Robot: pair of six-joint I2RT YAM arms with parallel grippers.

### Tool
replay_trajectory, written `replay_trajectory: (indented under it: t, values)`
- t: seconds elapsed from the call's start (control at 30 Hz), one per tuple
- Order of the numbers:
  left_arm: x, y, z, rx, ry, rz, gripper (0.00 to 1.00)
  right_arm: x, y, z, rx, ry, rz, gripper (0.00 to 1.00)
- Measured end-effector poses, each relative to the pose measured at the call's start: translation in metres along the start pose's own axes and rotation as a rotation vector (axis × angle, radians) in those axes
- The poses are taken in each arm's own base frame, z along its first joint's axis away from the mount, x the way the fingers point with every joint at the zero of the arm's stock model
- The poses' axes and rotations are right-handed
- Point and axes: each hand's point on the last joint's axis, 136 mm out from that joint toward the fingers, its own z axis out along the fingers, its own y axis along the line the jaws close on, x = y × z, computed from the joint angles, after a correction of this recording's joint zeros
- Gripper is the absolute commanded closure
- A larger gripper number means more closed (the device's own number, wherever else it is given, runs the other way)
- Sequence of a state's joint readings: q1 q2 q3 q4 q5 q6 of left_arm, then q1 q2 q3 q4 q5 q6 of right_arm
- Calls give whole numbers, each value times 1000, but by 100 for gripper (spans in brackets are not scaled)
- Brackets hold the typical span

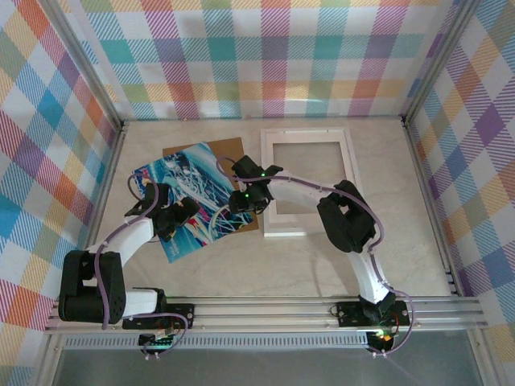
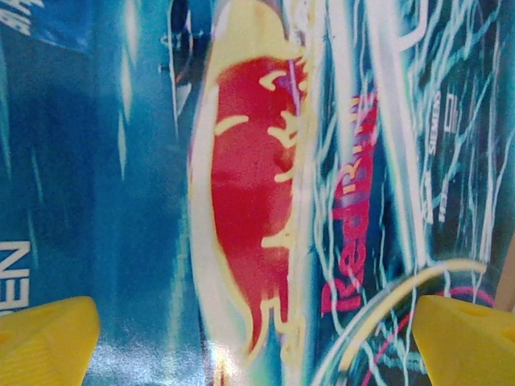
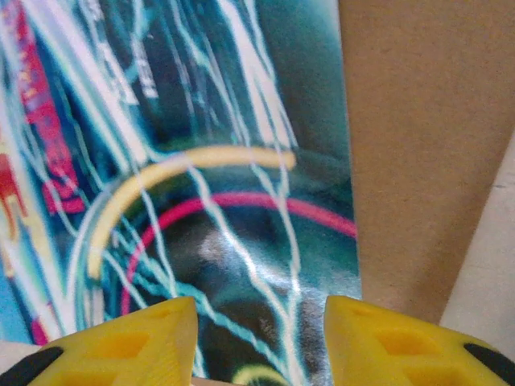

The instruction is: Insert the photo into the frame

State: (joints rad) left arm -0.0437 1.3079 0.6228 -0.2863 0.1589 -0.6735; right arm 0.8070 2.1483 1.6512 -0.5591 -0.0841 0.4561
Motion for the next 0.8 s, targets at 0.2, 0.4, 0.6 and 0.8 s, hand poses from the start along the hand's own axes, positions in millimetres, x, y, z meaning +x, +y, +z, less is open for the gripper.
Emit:
replay_trajectory:
  t: [0.2,0.4,0.6,0.8]
  values:
    - [4,7,4,-10,4,-6,0,4,-16,5,97,11,9,50]
    - [1,9,6,-10,-3,-11,0,10,-19,9,125,15,4,49]
    - [-2,7,7,-1,-15,-9,0,17,-11,13,113,23,-9,49]
    - [-2,7,7,-3,-14,-7,0,18,-1,14,64,34,-11,50]
